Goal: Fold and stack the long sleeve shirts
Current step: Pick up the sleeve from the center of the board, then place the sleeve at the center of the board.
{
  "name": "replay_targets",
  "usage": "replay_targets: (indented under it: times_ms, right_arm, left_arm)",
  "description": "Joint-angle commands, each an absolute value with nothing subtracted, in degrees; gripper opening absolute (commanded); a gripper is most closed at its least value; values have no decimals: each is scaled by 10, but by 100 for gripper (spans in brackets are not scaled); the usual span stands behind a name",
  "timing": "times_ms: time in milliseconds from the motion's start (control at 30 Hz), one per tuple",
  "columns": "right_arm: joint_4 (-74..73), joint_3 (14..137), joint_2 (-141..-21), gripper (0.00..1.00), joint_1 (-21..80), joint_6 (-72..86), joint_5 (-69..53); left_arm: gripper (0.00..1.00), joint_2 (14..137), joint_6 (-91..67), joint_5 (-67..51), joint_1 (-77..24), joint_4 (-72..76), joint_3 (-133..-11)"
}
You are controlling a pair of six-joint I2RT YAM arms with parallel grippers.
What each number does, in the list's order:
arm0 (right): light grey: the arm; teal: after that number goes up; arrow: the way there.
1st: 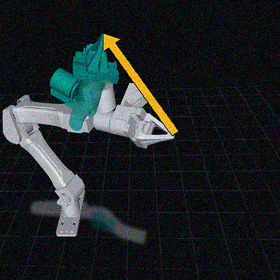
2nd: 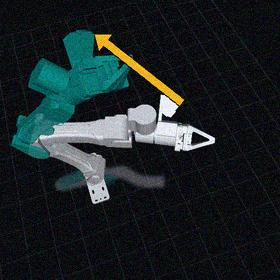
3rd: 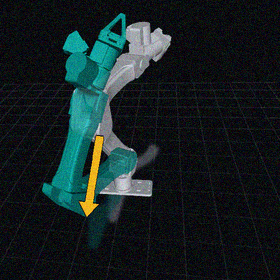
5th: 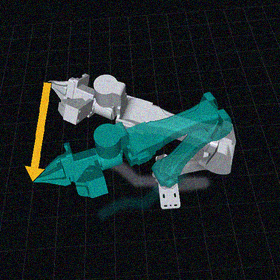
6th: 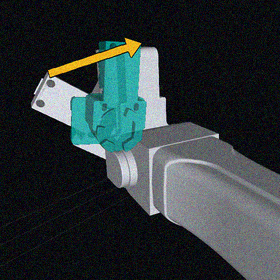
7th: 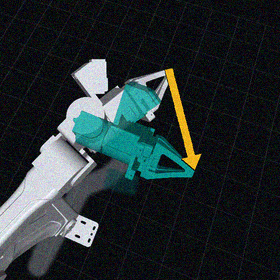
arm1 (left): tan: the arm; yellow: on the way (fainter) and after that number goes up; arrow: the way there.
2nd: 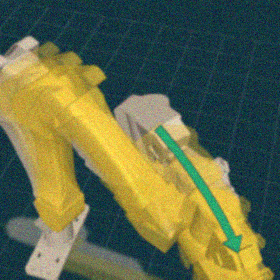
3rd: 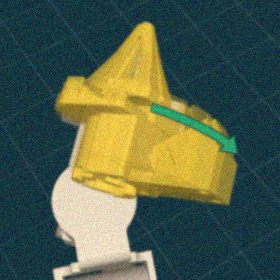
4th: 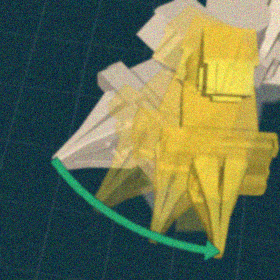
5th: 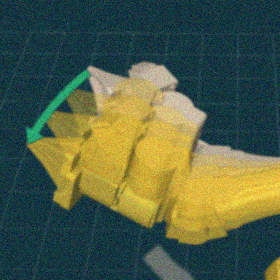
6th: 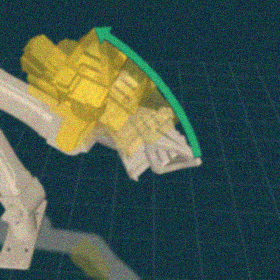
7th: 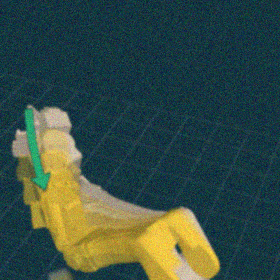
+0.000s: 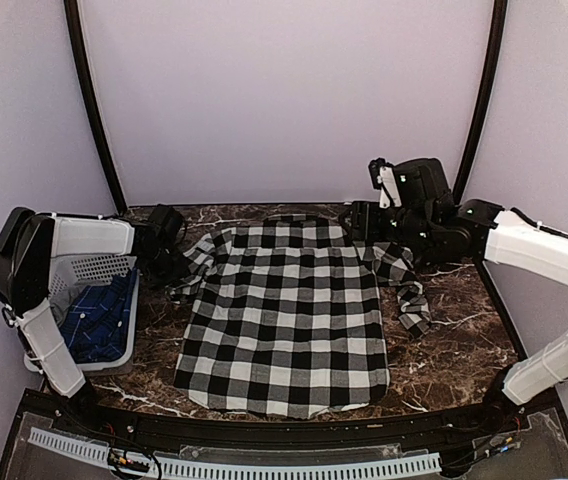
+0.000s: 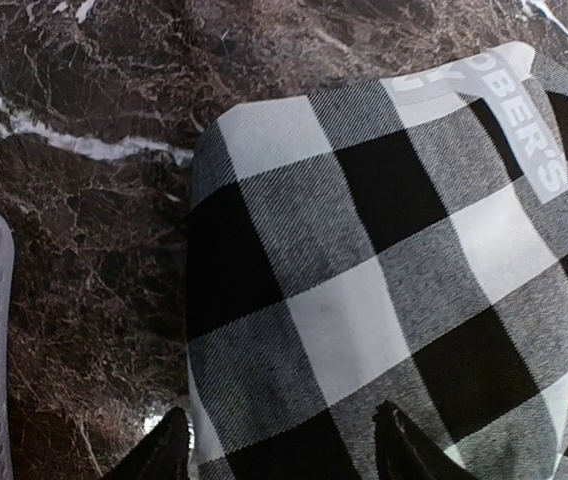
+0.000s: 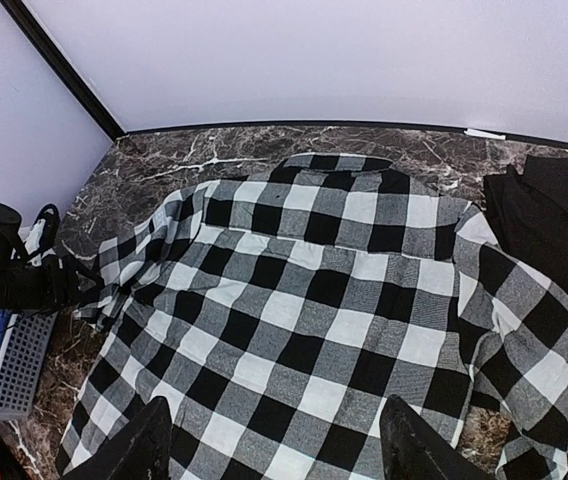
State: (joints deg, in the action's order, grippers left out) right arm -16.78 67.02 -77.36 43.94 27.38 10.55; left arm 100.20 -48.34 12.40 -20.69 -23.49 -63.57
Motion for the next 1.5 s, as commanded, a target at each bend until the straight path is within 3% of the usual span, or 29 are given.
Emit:
replay_targets:
  times_ms: [0, 267, 400, 533, 733, 1000, 1200, 1467]
  right_arm:
    - [-152, 652, -772, 68, 445, 285, 105]
    - [-139, 630, -774, 68, 445, 289, 115]
    - [-139, 634, -779, 68, 445, 295, 113]
    - [-135, 627, -776, 68, 445, 303, 121]
    - [-137, 616, -769, 68, 445, 311, 131]
    - [-141, 625, -767, 69, 445, 303, 146]
    - [-141, 637, -783, 69, 445, 298, 152]
    - [-145, 636, -774, 69, 444, 306, 164]
  left_arm:
    - [65, 1005, -503, 132, -207, -244, -614]
    - [66, 1034, -502, 124, -207, -197, -593]
    - [51, 1033, -490, 139, -207, -178, -597]
    - [23, 1019, -467, 168, -206, -175, -611]
    - [0, 1000, -429, 197, -206, -181, -641]
    - [0, 959, -334, 196, -216, -145, -667]
    - [0, 957, -239, 172, -282, -110, -706]
    - [0, 1000, -158, 45, -373, -88, -746]
